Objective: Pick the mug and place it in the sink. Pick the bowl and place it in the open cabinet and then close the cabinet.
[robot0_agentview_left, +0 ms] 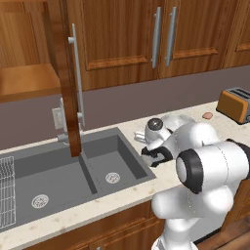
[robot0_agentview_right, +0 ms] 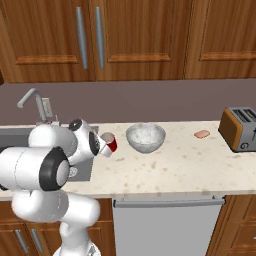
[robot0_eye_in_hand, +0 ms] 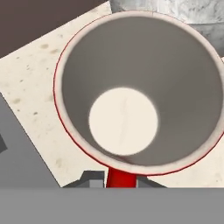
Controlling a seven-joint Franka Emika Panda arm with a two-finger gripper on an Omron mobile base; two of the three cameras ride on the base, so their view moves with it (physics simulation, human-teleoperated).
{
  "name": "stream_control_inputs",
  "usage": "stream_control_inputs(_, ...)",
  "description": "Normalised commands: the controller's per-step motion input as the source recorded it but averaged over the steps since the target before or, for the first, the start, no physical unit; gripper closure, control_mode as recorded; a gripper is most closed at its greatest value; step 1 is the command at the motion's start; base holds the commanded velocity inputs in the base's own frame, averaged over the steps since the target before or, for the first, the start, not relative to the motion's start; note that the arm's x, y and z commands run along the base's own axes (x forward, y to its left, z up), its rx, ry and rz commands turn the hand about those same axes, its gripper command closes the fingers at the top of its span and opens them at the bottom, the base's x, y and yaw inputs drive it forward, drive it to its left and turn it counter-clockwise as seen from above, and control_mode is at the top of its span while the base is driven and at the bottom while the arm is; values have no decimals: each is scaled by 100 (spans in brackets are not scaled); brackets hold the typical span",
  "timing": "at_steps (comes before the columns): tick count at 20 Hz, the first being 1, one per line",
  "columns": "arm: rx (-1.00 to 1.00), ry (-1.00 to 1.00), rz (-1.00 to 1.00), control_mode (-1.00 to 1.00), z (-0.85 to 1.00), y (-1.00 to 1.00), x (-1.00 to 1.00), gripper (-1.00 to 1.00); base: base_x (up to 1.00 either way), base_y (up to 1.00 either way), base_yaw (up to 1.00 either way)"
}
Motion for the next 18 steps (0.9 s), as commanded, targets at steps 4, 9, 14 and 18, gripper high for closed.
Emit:
stream_control_inputs(4,0,1,25,-100,85,0,-1,100,0,0,0)
stream_control_inputs(9,0,0,16,-100,55,-10,-13,100,0,0,0)
stream_control_inputs(14,0,0,11,-100,32,-1,-9,100,0,0,0)
stream_control_inputs(18,0,0,16,-100,8,0,-10,100,0,0,0)
